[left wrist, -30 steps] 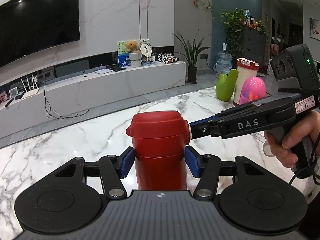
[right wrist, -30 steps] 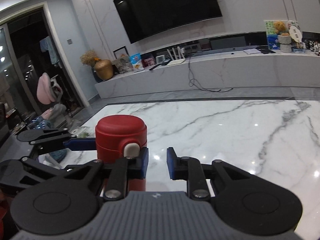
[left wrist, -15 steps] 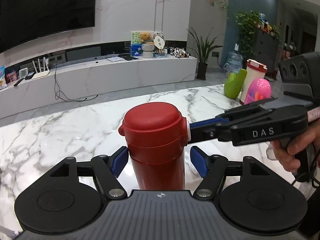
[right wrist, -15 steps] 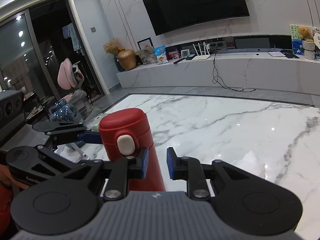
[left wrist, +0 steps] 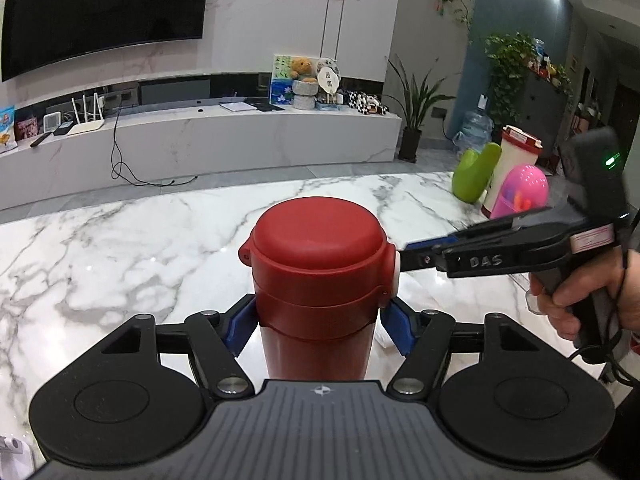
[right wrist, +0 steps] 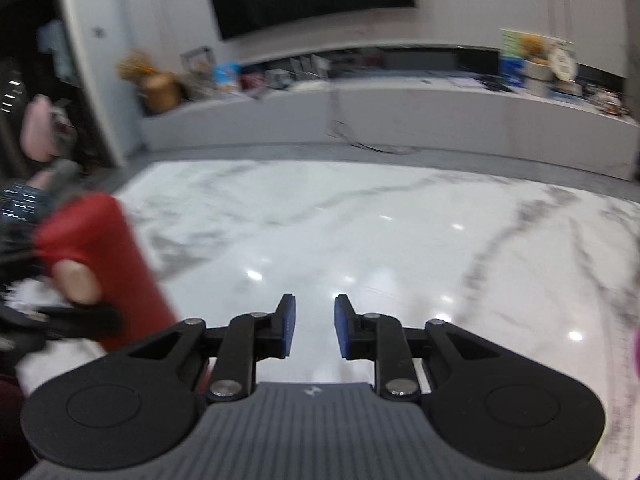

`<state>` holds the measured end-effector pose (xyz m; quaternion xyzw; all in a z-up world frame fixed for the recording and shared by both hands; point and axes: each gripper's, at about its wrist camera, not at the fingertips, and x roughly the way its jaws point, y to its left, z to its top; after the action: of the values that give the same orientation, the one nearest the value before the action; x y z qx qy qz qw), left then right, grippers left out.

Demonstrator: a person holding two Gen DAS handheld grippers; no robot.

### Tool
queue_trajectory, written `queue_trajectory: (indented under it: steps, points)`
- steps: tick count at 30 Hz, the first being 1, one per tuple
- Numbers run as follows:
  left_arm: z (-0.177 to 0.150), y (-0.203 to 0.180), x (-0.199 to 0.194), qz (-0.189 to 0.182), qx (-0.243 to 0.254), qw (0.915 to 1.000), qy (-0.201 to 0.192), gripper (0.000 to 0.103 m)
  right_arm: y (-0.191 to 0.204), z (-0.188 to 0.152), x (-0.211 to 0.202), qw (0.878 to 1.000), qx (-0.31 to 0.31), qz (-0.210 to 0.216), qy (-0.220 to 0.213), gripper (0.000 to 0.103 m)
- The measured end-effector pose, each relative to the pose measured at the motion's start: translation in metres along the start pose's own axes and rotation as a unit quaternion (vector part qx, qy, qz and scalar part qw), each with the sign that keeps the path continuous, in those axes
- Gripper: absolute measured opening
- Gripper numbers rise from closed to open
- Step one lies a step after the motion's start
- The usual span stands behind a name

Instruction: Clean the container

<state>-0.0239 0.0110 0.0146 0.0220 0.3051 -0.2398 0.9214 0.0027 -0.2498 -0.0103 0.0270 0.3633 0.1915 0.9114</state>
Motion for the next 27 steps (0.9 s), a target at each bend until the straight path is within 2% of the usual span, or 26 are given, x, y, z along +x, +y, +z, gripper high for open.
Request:
queue_trajectory:
  steps: [1, 2, 6, 15, 18, 20, 24, 27]
  points:
    - [0.001, -0.001, 0.0, 0.001, 0.003, 1.0, -0.004, 0.065, -0.002, -0.001, 0.003, 1.0, 0.0, -0.01, 0.006, 0.041]
    - [0.002, -0.003, 0.001, 0.001, 0.006, 0.9999, -0.009, 0.065, -0.002, -0.002, 0.006, 1.0, -0.002, -0.018, 0.011, 0.045]
    - [0.01, -0.008, 0.009, -0.003, 0.012, 0.9996, -0.026, 0.065, -0.003, -0.01, 0.018, 0.998, -0.014, -0.047, 0.038, 0.049]
    - [0.01, -0.018, 0.03, 0.004, 0.034, 0.9993, -0.016, 0.065, -0.013, -0.021, 0.04, 0.996, -0.014, -0.048, 0.078, 0.051]
    - [0.009, -0.02, 0.03, 0.004, 0.036, 0.9993, -0.013, 0.065, -0.013, -0.023, 0.046, 0.995, -0.015, -0.048, 0.085, 0.043]
    - [0.008, -0.02, 0.029, 0.003, 0.038, 0.9992, -0.012, 0.065, -0.013, -0.022, 0.048, 0.995, -0.012, -0.048, 0.086, 0.028]
    - [0.008, -0.017, 0.027, -0.001, 0.038, 0.9993, -0.008, 0.065, -0.015, -0.019, 0.042, 0.997, 0.007, -0.042, 0.071, 0.024]
    - [0.008, -0.014, 0.027, -0.001, 0.028, 0.9996, -0.007, 0.065, -0.017, -0.005, 0.021, 0.999, 0.033, -0.009, 0.025, 0.023]
